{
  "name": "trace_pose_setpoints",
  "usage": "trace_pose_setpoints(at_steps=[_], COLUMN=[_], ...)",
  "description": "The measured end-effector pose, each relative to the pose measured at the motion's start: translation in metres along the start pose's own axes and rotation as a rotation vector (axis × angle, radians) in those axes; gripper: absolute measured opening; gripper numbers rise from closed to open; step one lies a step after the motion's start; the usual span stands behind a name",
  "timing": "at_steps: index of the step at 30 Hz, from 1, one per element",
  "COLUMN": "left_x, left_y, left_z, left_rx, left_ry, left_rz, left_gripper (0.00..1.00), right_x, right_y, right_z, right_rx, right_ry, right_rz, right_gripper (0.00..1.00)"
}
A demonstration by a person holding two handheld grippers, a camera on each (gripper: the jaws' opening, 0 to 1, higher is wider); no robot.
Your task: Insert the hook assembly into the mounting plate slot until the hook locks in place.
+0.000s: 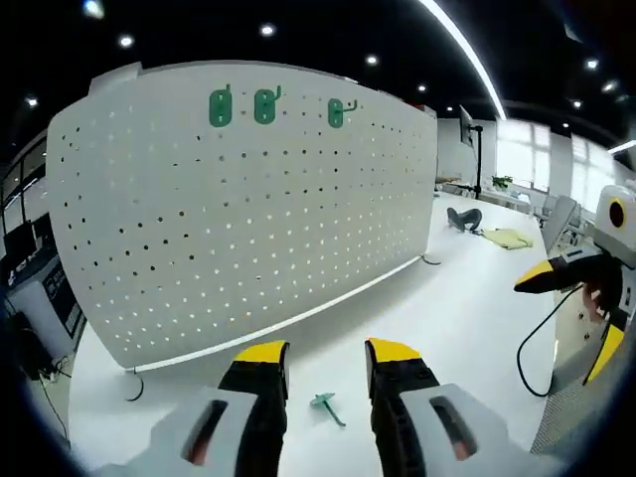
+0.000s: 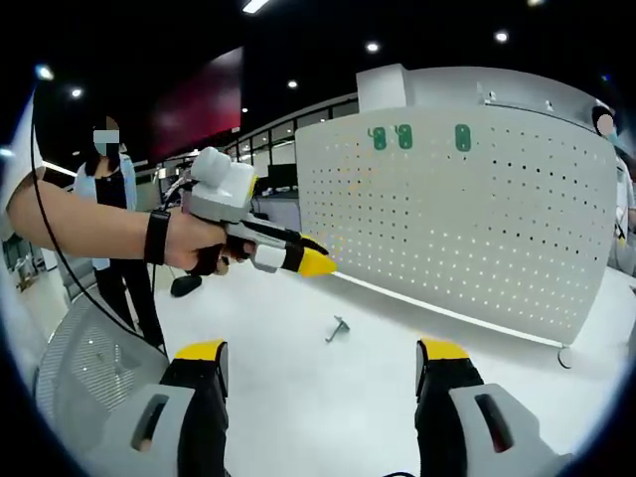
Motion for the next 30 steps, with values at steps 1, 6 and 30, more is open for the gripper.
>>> trace_pose_setpoints(at_steps=[1, 6, 30], left_x=[0.000, 0.002, 0.015], left_y=[-0.002, -0.011, -0.039], left_z=[0.000, -0.001, -0.009], left_rx=[-0.003, 0.012, 0.005], left_ry=[-0.006, -0.029, -0.047], left_rz=[-0.005, -0.040, -0.154], left_gripper=[0.33, 0.33, 0.30], right_x=[0.000, -0.001, 0.002], right_y=[0.000, -0.002, -0.008], right_z=[0.000, 0.001, -0.004], right_rx=[0.001, 0.005, 0.013], right_ry=[-0.003, -0.013, -0.010], right_rz=[0.000, -0.005, -0.038], right_gripper=[0.79, 0.79, 0.78])
Point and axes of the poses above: the point that each gripper's makers call its tool centre point, and the gripper's own axes: x roughly forward along the fingers, z roughly to its right, y roughly out of its top, the point moved 9 cm from there along -x, roughly backward along the fingers, and after that the axes turned 10 degrees about -x, right-handed, at the moved point
